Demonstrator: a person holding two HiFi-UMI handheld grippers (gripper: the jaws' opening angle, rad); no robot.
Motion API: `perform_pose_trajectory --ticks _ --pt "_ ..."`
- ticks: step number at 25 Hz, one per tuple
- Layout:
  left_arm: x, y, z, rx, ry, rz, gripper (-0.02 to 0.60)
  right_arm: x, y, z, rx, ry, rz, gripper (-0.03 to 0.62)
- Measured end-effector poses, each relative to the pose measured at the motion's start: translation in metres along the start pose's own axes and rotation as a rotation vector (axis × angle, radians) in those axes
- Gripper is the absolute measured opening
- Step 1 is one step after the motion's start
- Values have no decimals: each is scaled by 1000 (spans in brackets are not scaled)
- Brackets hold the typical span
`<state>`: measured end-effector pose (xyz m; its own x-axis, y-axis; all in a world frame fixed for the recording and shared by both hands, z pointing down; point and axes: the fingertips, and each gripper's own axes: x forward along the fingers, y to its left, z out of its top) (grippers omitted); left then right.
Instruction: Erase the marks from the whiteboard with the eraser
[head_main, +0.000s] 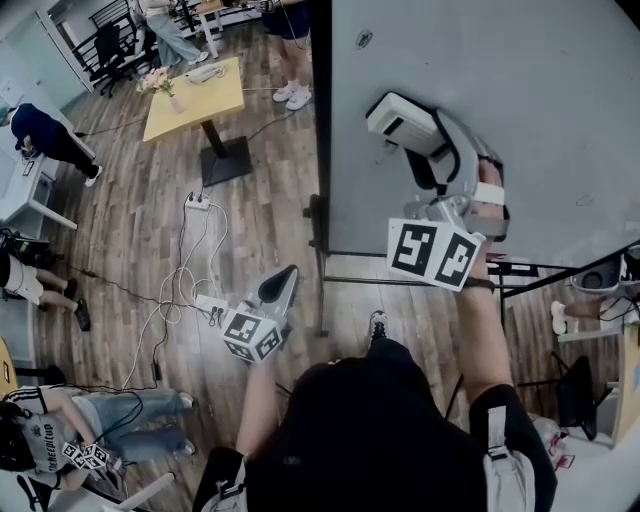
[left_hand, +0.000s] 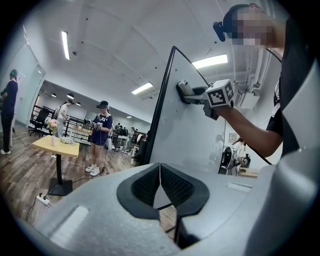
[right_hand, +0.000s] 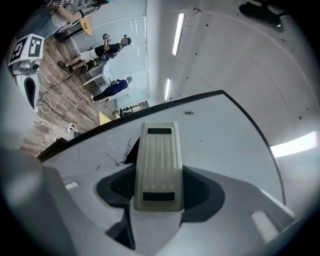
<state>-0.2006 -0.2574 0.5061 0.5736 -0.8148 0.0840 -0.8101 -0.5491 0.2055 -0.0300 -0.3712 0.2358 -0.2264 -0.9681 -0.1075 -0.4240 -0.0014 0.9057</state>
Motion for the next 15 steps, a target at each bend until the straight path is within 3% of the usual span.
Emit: perform_pose_trajectory --ticks 7,15 --pt "-3 -9 -2 4 2 -9 15 -4 90 0 -178 9 99 253" --pt "-7 -4 -7 -9 12 1 15 -24 43 -55 -183 303 122 252"
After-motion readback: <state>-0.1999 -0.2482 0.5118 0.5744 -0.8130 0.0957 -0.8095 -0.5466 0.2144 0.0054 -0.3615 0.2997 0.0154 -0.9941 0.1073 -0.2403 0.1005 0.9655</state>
